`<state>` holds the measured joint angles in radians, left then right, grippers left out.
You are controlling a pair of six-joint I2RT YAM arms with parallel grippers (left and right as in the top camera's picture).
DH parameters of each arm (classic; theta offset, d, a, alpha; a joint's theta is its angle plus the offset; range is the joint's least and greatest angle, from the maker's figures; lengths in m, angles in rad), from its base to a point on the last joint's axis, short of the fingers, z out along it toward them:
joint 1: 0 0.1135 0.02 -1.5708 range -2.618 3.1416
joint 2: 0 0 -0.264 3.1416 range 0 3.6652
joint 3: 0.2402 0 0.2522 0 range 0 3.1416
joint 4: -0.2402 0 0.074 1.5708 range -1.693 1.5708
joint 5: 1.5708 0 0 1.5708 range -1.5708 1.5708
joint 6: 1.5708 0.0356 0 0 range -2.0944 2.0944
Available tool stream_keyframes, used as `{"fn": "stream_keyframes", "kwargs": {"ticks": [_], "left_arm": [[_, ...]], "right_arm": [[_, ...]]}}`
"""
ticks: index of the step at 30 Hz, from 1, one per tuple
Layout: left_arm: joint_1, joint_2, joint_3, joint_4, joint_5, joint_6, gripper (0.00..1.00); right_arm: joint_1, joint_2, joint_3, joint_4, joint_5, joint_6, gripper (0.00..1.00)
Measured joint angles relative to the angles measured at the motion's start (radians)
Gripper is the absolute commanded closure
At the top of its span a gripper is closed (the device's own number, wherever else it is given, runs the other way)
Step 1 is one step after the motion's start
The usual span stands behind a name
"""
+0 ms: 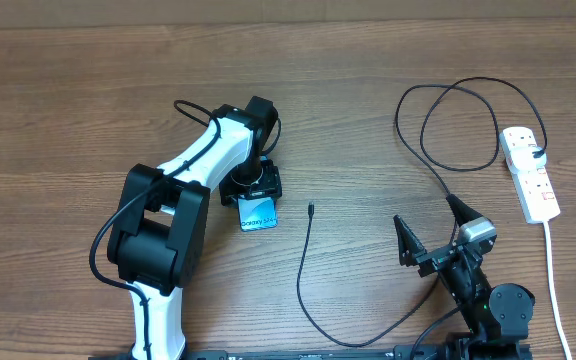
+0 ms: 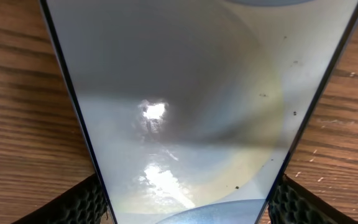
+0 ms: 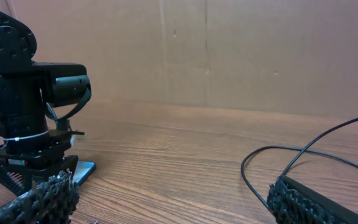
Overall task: Plug charger to phone and switch on socket
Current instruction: 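Hold the phone upright near the cable plug with the left gripper, then open the right gripper and swing the right arm toward the phone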
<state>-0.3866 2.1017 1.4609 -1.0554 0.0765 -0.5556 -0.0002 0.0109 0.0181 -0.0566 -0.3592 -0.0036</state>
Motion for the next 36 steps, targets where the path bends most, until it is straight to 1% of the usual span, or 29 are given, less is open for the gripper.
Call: {"fn": "stream_keyframes", "kwargs": {"ticks": [7,11,13,16,20,23,25,32,36], "left_arm": [[0.002,-0.024,-0.017,-0.006,-0.026,0.000,0.23],[0.013,-0.089,-0.024,-0.006,-0.032,0.005,0.22],[0.018,-0.135,-0.024,-0.006,-0.029,0.008,0.17],[0.021,-0.201,-0.024,-0.006,-0.021,0.012,0.14],[0.021,-0.220,-0.024,-0.004,-0.023,0.018,0.00],[0.021,-0.212,-0.024,0.010,-0.034,0.011,0.00],[0.021,-0.200,-0.024,0.020,-0.040,0.009,0.00],[0.021,-0.094,-0.025,0.094,-0.055,-0.019,0.00],[0.023,-0.063,-0.026,0.100,-0.057,-0.023,0.00]], "right_arm": [[0.000,0.000,0.000,0.000,0.000,0.000,0.00],[0.000,0.000,0.000,0.000,0.000,0.000,0.00],[0.000,0.000,0.000,0.000,0.000,0.000,0.00],[0.000,0.000,0.000,0.001,0.000,0.000,0.00],[0.000,0.000,0.000,0.019,-0.003,0.000,0.00],[0.000,0.000,0.000,0.018,-0.022,0.008,0.00],[0.000,0.000,0.000,0.014,-0.034,0.042,0.00],[0.000,0.000,0.000,0.001,-0.067,0.284,0.00],[0.000,0.000,0.000,0.001,-0.117,0.349,0.00]]}}
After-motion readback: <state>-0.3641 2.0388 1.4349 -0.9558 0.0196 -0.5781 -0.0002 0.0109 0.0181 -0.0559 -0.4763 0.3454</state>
